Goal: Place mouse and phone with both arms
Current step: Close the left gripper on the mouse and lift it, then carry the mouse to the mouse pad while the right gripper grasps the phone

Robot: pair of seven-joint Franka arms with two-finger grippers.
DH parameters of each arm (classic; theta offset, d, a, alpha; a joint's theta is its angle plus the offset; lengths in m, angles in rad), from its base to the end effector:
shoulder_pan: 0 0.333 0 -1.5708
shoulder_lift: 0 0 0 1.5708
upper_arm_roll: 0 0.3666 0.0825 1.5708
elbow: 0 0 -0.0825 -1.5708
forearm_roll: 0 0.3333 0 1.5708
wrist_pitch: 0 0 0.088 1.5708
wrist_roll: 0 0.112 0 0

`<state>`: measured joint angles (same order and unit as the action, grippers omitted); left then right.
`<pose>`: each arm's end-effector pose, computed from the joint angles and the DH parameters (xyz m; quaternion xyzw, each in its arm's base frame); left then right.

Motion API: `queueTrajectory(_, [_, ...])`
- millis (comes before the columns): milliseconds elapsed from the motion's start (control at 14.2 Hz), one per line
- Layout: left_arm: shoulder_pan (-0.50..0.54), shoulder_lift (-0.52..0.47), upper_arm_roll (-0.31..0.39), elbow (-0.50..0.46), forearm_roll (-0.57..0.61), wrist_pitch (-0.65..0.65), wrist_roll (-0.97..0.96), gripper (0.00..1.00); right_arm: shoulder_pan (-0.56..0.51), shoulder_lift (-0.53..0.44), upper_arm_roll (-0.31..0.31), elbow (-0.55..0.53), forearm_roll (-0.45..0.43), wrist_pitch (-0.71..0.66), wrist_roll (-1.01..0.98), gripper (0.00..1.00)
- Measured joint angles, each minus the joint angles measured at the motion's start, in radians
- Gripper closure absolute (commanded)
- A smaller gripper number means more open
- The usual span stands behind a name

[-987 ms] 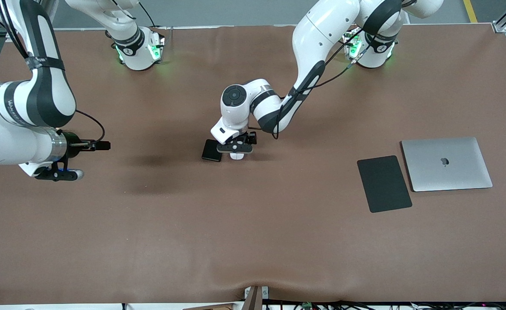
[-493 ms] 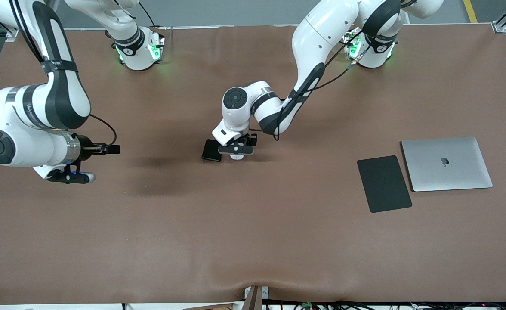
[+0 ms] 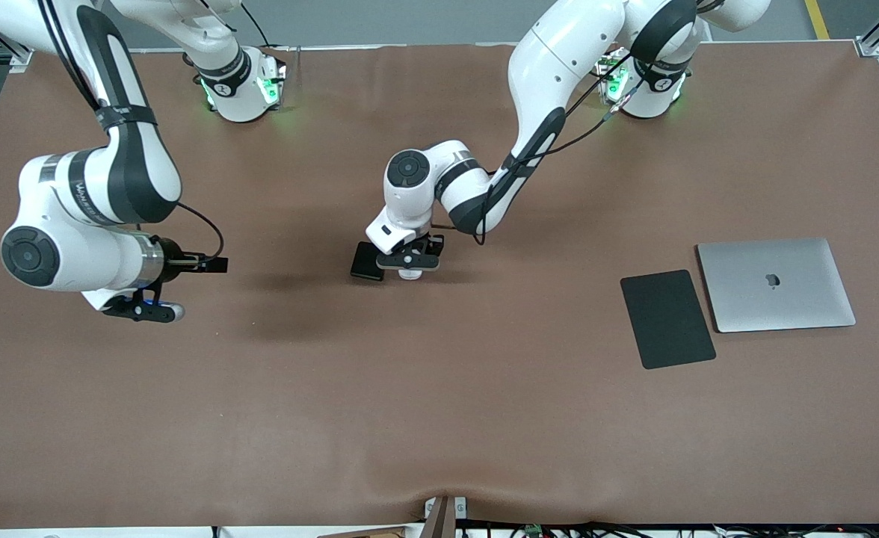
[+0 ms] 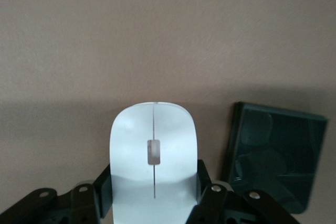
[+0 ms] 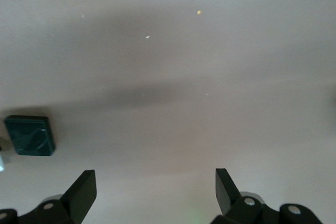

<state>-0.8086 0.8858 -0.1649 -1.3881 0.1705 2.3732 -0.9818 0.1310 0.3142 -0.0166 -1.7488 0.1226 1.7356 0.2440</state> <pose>0.4477 -0.5931 0.2512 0.9982 -0.0205 0.0320 0.0465 0.5669 0.0780 0.4376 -0.9816 0.0835 0.1699 0.0255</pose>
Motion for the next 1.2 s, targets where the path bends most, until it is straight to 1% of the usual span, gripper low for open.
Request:
queueTrajectory(211, [0.009,-0.040,0.000,0.007,0.000,-0.026,-0.009,1.00,0.026,0.014,0.001,0.000,0.044,0.032,0.063,0.00])
queueTrajectory(352, [0.032,-0.090,0.001,0.011,-0.001,-0.076,-0.014,1.00,0.046,0.029,0.001,0.000,0.053,0.056,0.096,0.00])
queueTrajectory(634, [0.110,-0.201,0.001,0.014,-0.003,-0.198,-0.014,1.00,0.095,0.049,0.002,-0.010,0.065,0.098,0.139,0.00])
queueTrajectory(987, [0.225,-0.286,0.001,0.013,-0.004,-0.319,0.011,1.00,0.203,0.065,0.006,-0.152,0.086,0.363,0.223,0.00])
queueTrajectory(1198, [0.299,-0.308,0.001,0.000,-0.004,-0.375,0.099,1.00,0.255,0.070,0.006,-0.202,0.147,0.453,0.227,0.00])
